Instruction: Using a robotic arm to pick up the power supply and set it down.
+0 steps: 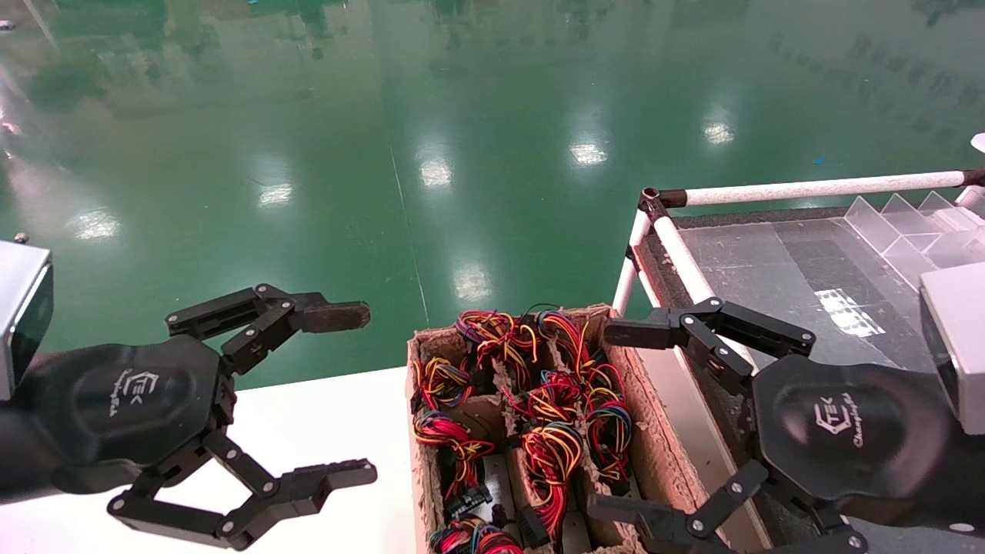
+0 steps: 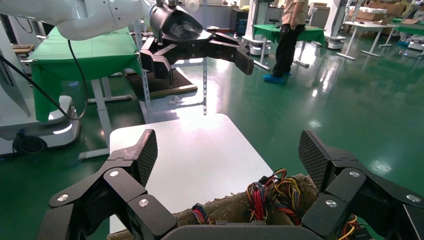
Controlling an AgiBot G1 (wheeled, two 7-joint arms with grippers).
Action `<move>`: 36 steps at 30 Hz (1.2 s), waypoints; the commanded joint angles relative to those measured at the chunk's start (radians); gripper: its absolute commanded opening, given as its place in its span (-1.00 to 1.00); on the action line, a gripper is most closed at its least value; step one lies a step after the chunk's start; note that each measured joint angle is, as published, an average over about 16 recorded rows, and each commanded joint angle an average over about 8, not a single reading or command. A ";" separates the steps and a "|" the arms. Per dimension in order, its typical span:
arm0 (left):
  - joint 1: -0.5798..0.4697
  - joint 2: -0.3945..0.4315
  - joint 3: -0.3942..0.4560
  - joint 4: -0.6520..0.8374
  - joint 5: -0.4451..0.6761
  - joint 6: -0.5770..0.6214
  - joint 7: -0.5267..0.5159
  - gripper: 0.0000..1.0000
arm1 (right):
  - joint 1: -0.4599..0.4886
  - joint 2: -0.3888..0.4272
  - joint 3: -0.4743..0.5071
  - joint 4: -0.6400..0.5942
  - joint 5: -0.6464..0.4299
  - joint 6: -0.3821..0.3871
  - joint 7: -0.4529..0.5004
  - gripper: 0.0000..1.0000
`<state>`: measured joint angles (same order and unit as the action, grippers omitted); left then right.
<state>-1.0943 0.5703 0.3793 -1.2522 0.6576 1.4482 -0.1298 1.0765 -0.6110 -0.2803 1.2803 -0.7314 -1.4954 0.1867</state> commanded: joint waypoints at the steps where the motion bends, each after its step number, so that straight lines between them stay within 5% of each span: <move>1: 0.000 0.000 0.000 0.000 0.000 0.000 0.000 1.00 | 0.000 0.000 0.000 0.000 0.000 0.000 0.000 1.00; 36: 0.000 0.000 0.000 0.000 0.000 0.000 0.000 1.00 | 0.000 0.000 0.000 0.000 0.000 0.000 0.000 1.00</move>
<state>-1.0943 0.5703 0.3794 -1.2522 0.6576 1.4482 -0.1298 1.0765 -0.6110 -0.2803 1.2803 -0.7314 -1.4954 0.1867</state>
